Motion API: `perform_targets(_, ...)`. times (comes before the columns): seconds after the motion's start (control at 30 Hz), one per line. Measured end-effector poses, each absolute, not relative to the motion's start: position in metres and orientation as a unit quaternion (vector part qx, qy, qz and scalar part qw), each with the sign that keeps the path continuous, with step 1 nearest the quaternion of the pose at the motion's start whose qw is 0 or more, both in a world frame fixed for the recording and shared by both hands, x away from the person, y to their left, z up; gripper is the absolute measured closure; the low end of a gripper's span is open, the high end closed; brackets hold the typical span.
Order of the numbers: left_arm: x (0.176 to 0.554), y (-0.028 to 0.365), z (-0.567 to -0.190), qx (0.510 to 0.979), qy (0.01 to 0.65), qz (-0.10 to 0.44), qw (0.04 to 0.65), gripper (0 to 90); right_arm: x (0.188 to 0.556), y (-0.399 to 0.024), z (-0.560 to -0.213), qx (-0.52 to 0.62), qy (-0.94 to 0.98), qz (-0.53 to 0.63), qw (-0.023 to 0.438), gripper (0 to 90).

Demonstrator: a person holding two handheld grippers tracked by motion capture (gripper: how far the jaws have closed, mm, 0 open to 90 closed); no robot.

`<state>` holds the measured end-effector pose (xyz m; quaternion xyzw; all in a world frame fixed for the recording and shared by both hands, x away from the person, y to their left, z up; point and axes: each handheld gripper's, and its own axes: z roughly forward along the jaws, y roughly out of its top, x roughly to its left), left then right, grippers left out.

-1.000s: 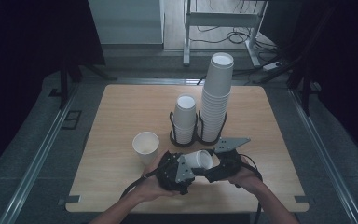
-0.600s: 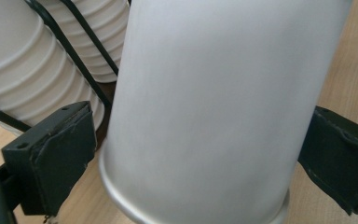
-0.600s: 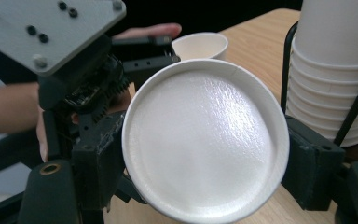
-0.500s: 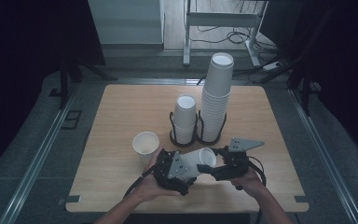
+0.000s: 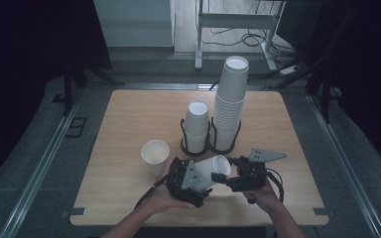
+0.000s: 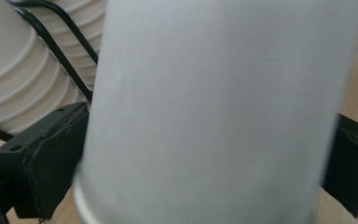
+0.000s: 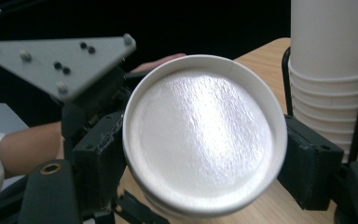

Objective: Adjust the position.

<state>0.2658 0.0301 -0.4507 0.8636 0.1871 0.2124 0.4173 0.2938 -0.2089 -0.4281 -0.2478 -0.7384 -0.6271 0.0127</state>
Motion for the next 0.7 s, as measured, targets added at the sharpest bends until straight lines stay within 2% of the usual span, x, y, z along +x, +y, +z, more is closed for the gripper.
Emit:
perform_targets(0.13, 0.2672, 0.0297, -0.4519, 0.863, 0.187, 0.214, 0.418, 0.4, 0.2938, -0.2079, -0.427, -0.247, -0.735, -0.632, 0.014, 24.6)
perform_targets(0.23, 0.266, 0.0316, -0.4515, 0.859, 0.187, 0.221, 0.421, 5.0, 0.2941, -0.2112, -0.4276, -0.251, -0.732, -0.633, 0.011, 24.6)
perform_targets(0.4, 0.2656, 0.0312, -0.4525, 0.865, 0.177, 0.223, 0.413, 7.5, 0.2941, -0.2154, -0.43, -0.254, -0.73, -0.634, 0.017, 24.5)
perform_targets(0.7, 0.2657, 0.0331, -0.4517, 0.87, 0.163, 0.23, 0.405, 10.3, 0.2978, -0.212, -0.4252, -0.25, -0.753, -0.609, 0.019, 20.9)
